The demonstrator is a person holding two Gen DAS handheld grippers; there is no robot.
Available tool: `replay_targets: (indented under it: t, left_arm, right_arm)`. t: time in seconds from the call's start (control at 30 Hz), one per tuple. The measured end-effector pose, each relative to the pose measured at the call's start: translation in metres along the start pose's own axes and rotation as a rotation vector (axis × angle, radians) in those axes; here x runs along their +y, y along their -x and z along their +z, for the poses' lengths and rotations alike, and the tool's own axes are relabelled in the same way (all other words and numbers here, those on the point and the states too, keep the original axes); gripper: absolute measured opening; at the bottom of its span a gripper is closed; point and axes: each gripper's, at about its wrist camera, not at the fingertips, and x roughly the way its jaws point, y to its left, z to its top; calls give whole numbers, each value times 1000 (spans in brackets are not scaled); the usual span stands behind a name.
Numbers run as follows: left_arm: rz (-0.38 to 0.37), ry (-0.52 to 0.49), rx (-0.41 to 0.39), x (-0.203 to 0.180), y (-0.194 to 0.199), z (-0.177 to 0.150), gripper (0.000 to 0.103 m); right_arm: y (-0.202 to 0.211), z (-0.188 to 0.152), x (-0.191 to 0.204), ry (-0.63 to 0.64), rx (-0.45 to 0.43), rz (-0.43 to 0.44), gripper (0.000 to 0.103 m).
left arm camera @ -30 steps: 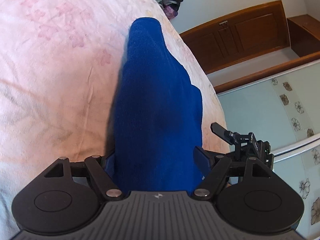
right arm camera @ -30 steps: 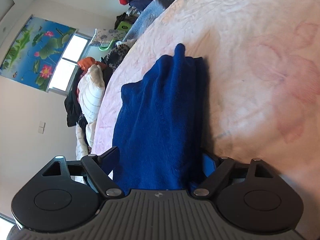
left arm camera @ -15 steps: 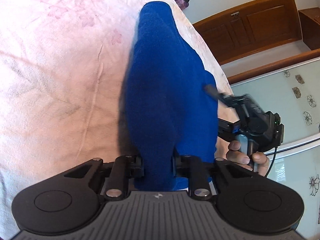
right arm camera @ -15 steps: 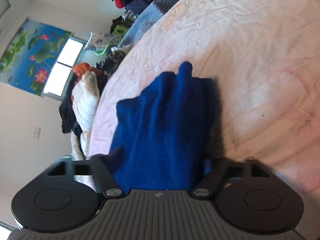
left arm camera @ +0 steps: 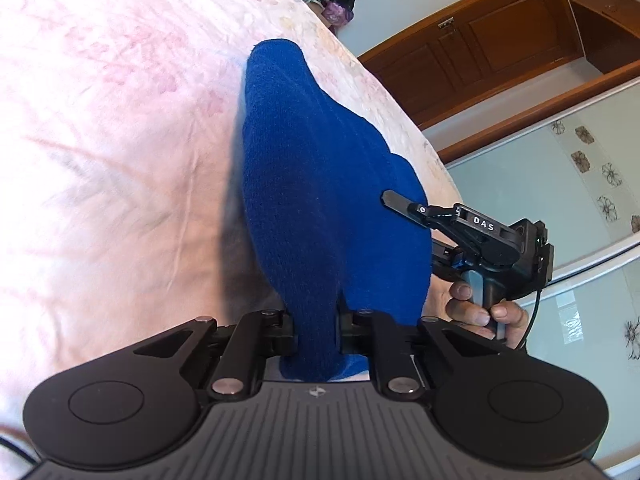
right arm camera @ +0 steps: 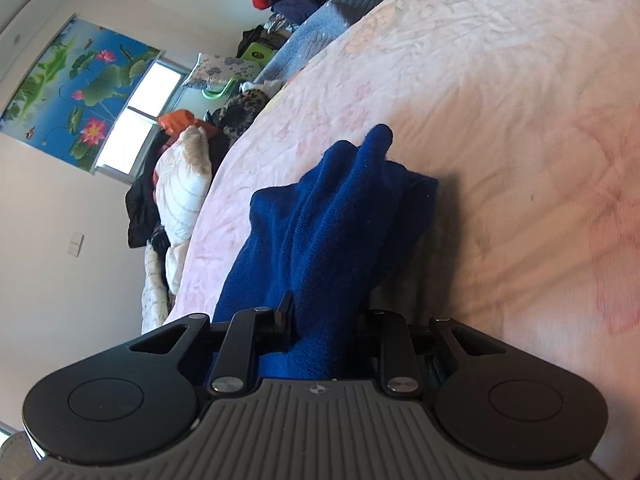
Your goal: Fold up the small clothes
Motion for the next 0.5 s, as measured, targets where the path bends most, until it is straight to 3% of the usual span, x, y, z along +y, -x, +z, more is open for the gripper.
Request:
replay_targets:
  t: [0.17, 0.37, 0.5]
  left_arm:
    - [21, 64, 19, 21, 6, 1, 14]
    - [24, 50, -3, 21, 25, -10, 13]
    - [34, 21, -9, 24, 31, -14, 12]
  right_arm:
    - [-2, -18, -9, -28, 9, -10, 26]
    - [10, -32, -2, -44, -7, 32, 26]
    - [11, -30, -2, -48, -17, 11, 27]
